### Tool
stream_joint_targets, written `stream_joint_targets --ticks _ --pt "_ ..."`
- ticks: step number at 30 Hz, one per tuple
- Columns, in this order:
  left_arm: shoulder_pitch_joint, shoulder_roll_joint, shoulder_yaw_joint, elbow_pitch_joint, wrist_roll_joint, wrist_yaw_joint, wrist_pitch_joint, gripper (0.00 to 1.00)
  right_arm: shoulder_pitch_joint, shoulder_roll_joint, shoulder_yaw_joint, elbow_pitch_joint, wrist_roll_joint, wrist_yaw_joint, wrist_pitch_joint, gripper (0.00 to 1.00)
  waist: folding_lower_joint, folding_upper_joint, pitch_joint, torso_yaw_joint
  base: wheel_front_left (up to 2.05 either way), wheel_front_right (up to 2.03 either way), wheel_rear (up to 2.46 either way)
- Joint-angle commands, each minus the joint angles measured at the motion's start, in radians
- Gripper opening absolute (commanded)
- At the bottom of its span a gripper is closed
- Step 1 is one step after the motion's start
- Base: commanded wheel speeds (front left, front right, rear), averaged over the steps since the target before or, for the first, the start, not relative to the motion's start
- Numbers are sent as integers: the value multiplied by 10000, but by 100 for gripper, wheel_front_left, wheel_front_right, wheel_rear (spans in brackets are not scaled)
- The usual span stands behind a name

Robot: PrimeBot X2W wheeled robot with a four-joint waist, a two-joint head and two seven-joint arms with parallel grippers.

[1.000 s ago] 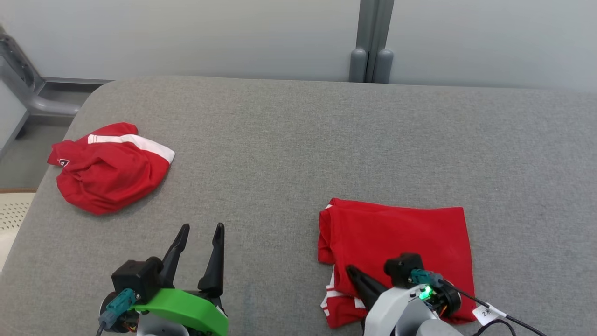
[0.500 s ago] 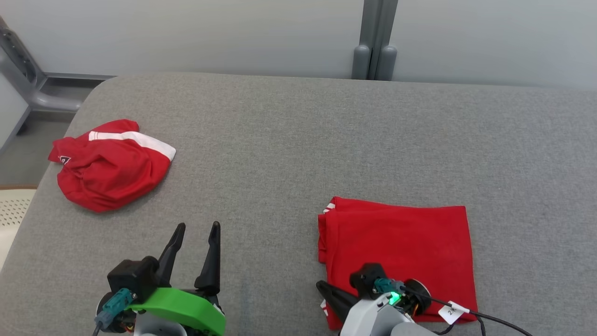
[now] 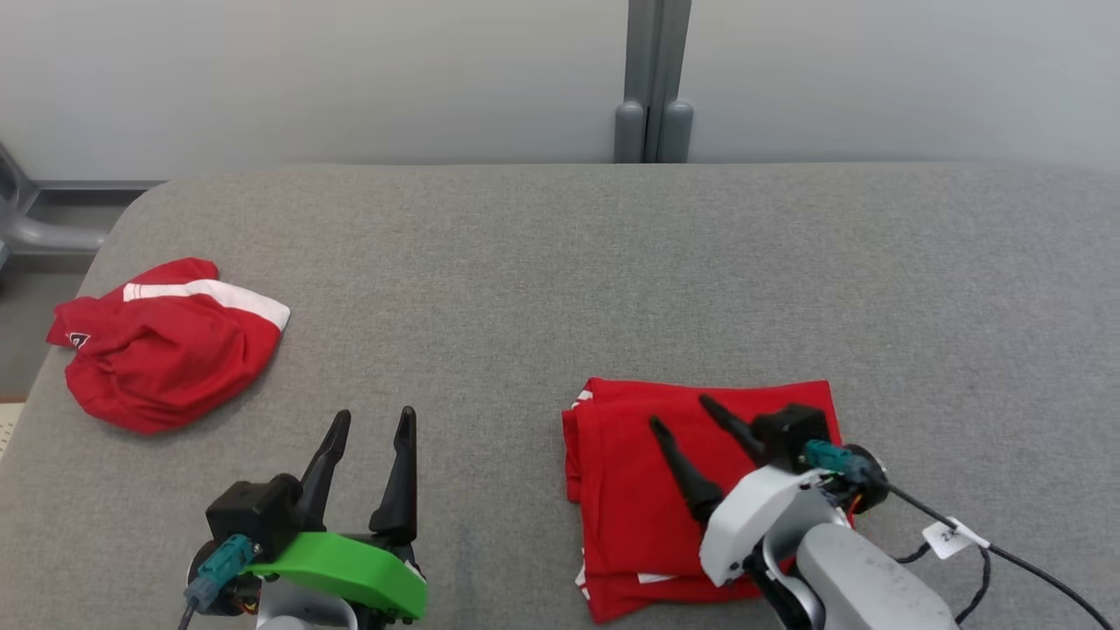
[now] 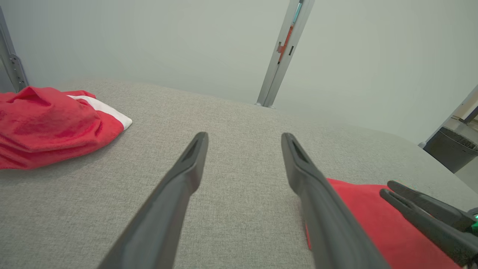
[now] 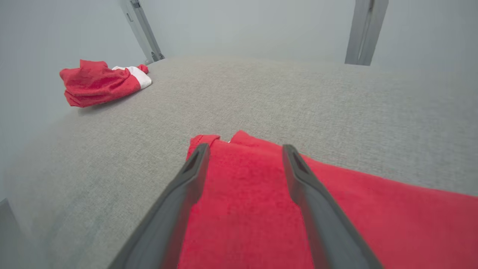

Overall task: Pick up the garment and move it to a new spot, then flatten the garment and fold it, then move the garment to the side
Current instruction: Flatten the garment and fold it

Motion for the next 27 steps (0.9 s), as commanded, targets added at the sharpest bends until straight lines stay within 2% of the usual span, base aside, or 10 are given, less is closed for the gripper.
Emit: stream_joint_targets --ticks 1,9,13,17,27 --pt "-226 -77 77 212 161 -77 -101 100 323 -123 -734 -321 -349 -2 -42 100 0 0 -186 -222 0 0 0" --pt "-24 -445 482 910 425 -192 -268 100 1681 -5 -3684 -1942 -1773 -1 -42 100 0 0 -444 -458 0 0 0" --pt "218 -631 750 1064 757 -307 -257 100 2380 171 -4711 -2712 -2316 -1 -39 100 0 0 -558 -477 0 0 0" --pt "511 -775 1005 1173 1100 -438 -251 100 2931 331 -5318 -3490 -2696 -1 139 100 0 0 -650 -480 0 0 0" --pt "882 -957 1717 1190 1903 -538 -251 100 3491 383 -5499 -4699 -2813 -1 735 100 0 0 -776 -571 0 0 0"
